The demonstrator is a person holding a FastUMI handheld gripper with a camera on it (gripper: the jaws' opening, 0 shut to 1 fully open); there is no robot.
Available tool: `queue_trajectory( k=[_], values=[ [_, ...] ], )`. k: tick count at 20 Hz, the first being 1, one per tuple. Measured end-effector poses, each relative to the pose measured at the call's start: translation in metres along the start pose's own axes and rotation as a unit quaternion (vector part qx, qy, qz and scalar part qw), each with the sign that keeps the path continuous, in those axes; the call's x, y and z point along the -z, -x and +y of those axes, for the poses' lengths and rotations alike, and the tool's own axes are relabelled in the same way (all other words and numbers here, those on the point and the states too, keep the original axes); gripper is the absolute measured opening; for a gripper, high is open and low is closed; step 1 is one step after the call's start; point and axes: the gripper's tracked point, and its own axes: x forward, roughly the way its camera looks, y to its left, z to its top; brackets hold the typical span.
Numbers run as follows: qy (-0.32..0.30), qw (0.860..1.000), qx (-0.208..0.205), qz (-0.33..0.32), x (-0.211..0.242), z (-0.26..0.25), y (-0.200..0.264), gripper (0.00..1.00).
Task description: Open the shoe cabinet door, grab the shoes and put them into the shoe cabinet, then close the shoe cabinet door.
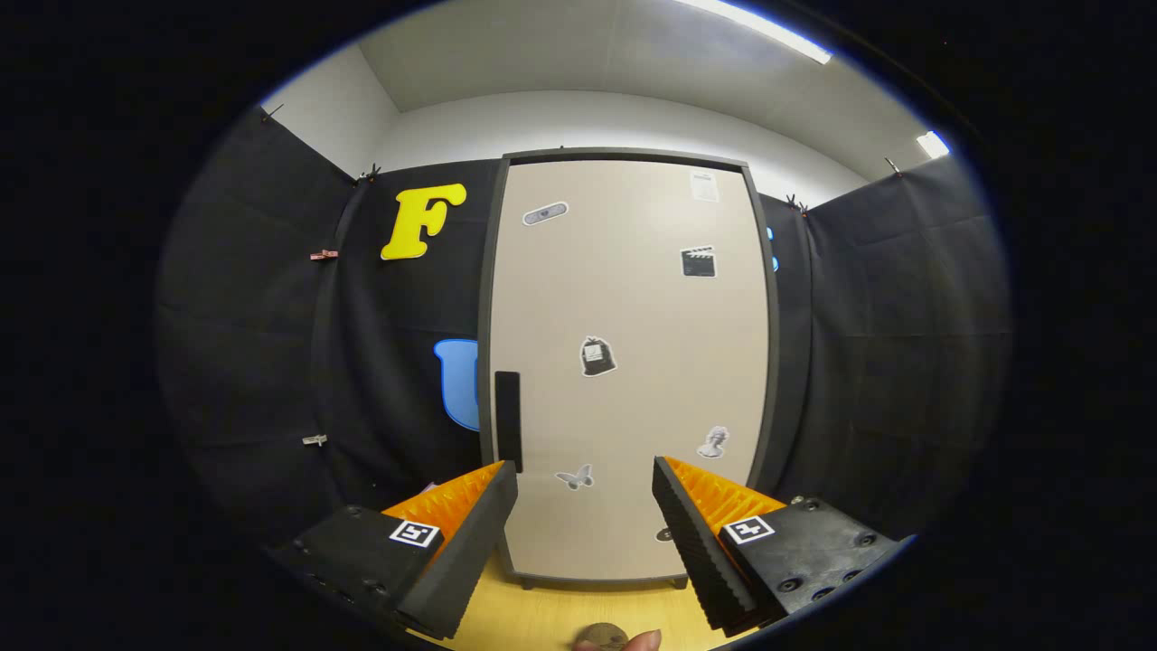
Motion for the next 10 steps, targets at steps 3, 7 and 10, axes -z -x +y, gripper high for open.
queue_trajectory(
  k=[3, 7, 10],
  values=[
    [-0.003, 1.0, -0.015, 0.004, 0.005, 0.03, -0.024, 0.98],
    [-0.021, 0.999, -0.028, 0.01, 0.012, 0.059, -0.07, 0.98],
    [-0.029, 0.999, -0.022, 0.012, 0.017, 0.072, -0.114, 0.98]
  ],
)
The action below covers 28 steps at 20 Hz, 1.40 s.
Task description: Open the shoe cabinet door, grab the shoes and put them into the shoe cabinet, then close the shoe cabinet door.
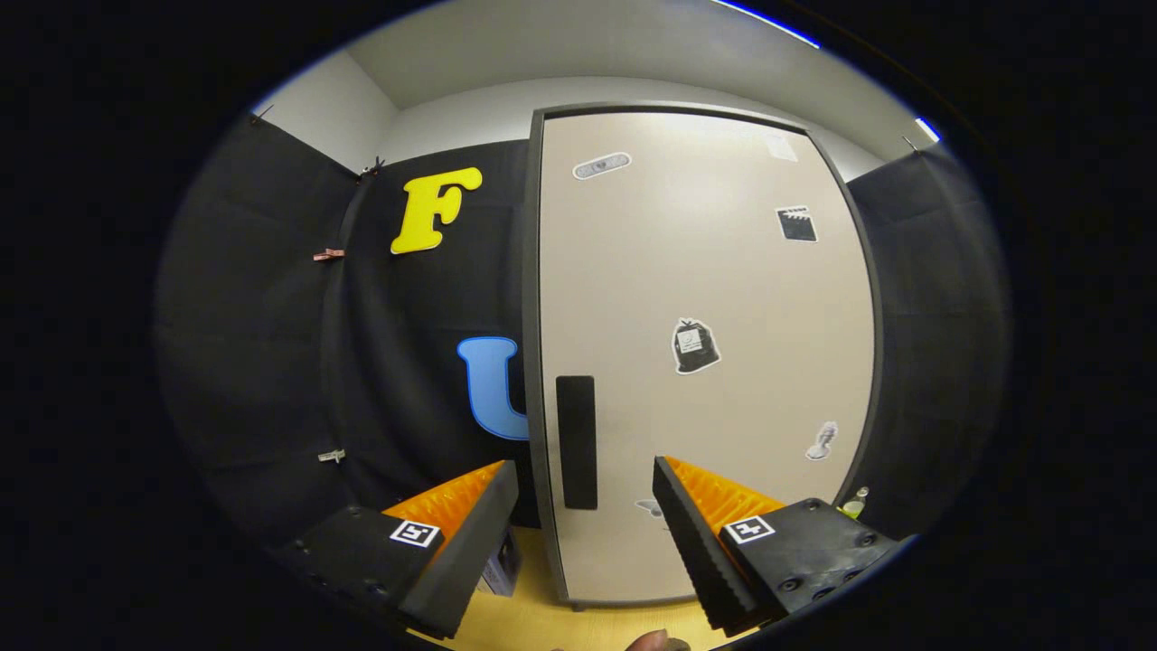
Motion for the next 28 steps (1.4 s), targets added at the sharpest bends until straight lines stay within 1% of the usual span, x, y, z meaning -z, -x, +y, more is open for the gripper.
queue_trajectory(
  k=[3, 4, 5, 6, 7, 9, 11, 12, 14, 16, 19, 21, 24, 28],
  values=[
    [0.003, 1.0, 0.008, 0.009, 0.011, 0.003, -0.036, 0.95],
    [0.004, 1.0, 0.013, 0.01, 0.013, 0.003, -0.045, 0.87],
    [0.005, 1.0, 0.016, 0.007, 0.013, 0.004, -0.053, 0.84],
    [0.007, 1.0, 0.022, 0.005, 0.014, 0.003, -0.062, 0.83],
    [0.01, 1.0, 0.025, 0.004, 0.016, 0.003, -0.067, 0.78],
    [0.007, 0.999, 0.033, 0.015, 0.023, 0.002, -0.077, 0.59],
    [-0.006, 0.999, 0.038, 0.023, 0.028, -0.001, -0.079, 0.48],
    [-0.005, 0.999, 0.04, 0.014, 0.023, -0.003, -0.08, 0.42],
    [0.013, 0.999, 0.037, 0.016, 0.026, -0.001, -0.08, 0.34],
    [0.013, 0.999, 0.026, 0.023, 0.026, -0.001, -0.08, 0.19],
    [0.011, 1.0, 0.016, 0.022, 0.026, 0.0, -0.071, 0.2],
    [0.003, 1.0, 0.005, 0.019, 0.024, 0.002, -0.055, 0.19],
    [0.003, 1.0, -0.015, 0.006, 0.02, -0.003, -0.016, 0.19],
    [-0.004, 0.999, -0.045, 0.003, 0.014, -0.016, 0.036, 0.19]
  ],
)
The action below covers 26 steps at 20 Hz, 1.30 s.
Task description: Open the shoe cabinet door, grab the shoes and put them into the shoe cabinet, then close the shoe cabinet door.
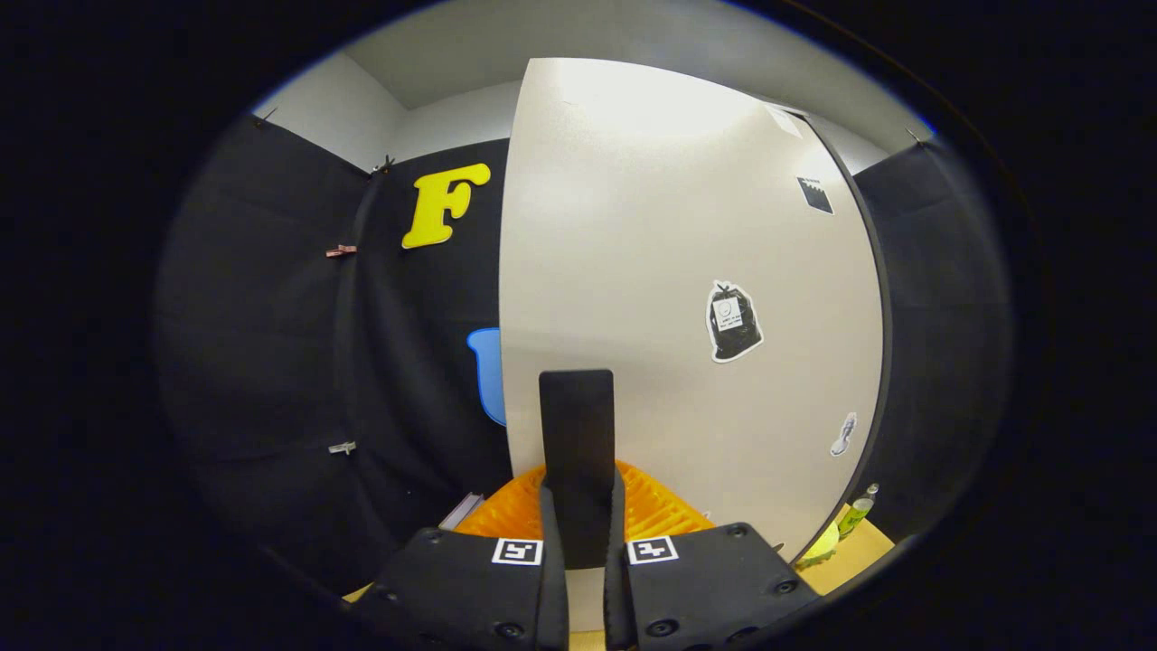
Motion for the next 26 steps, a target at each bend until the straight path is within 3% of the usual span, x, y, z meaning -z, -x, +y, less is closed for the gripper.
queue_trajectory(
  k=[5, 13, 20, 26],
  values=[
    [-0.004, 1.0, -0.03, 0.008, -0.002, -0.016, 0.047, 0.19],
    [-0.005, 0.999, -0.042, 0.019, -0.008, -0.046, 0.093, 0.19],
    [-0.009, 0.999, -0.024, 0.021, -0.013, -0.08, 0.127, 0.19],
    [-0.006, 1.0, 0.024, 0.011, -0.017, -0.119, 0.152, 0.18]
  ],
)
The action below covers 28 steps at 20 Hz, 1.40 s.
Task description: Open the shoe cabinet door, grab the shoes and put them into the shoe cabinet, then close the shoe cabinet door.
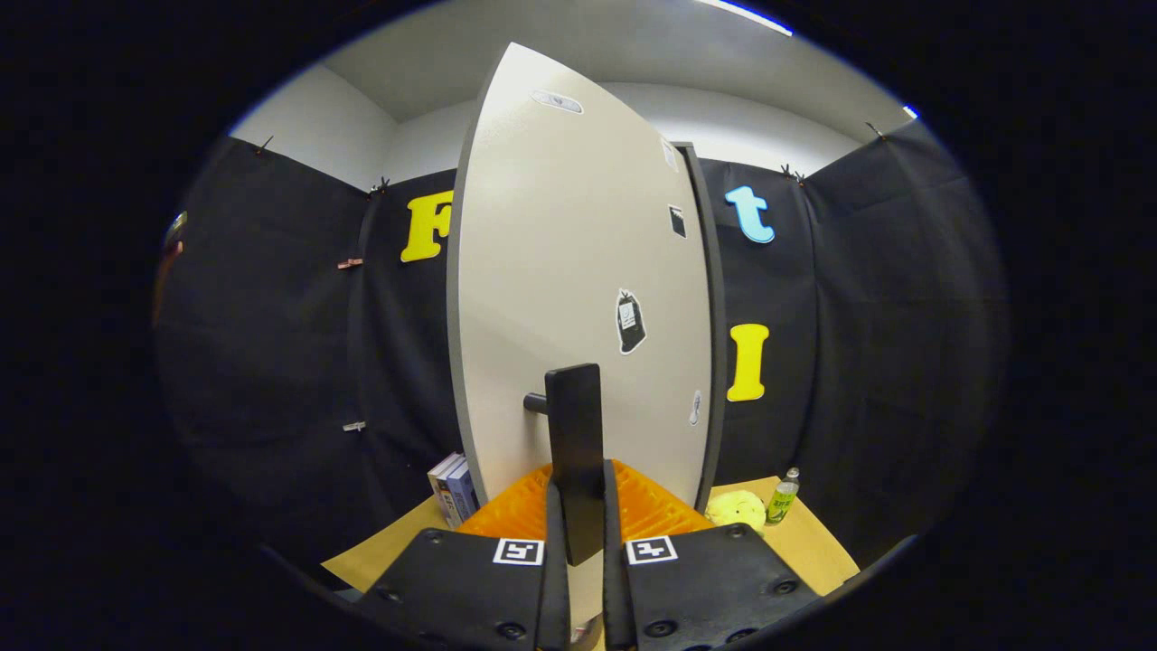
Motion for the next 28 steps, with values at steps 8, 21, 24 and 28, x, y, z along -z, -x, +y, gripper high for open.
queue_trajectory(
  k=[8, 21, 24, 28],
  values=[
    [0.005, 0.997, 0.074, 0.0, -0.006, -0.061, 0.022, 0.17],
    [0.022, 0.98, 0.195, -0.026, -0.028, -0.166, 0.088, 0.36],
    [0.054, 0.978, 0.198, -0.045, -0.042, -0.16, 0.111, 0.56],
    [0.077, 0.979, 0.174, -0.07, -0.059, -0.121, 0.12, 0.87]
  ],
)
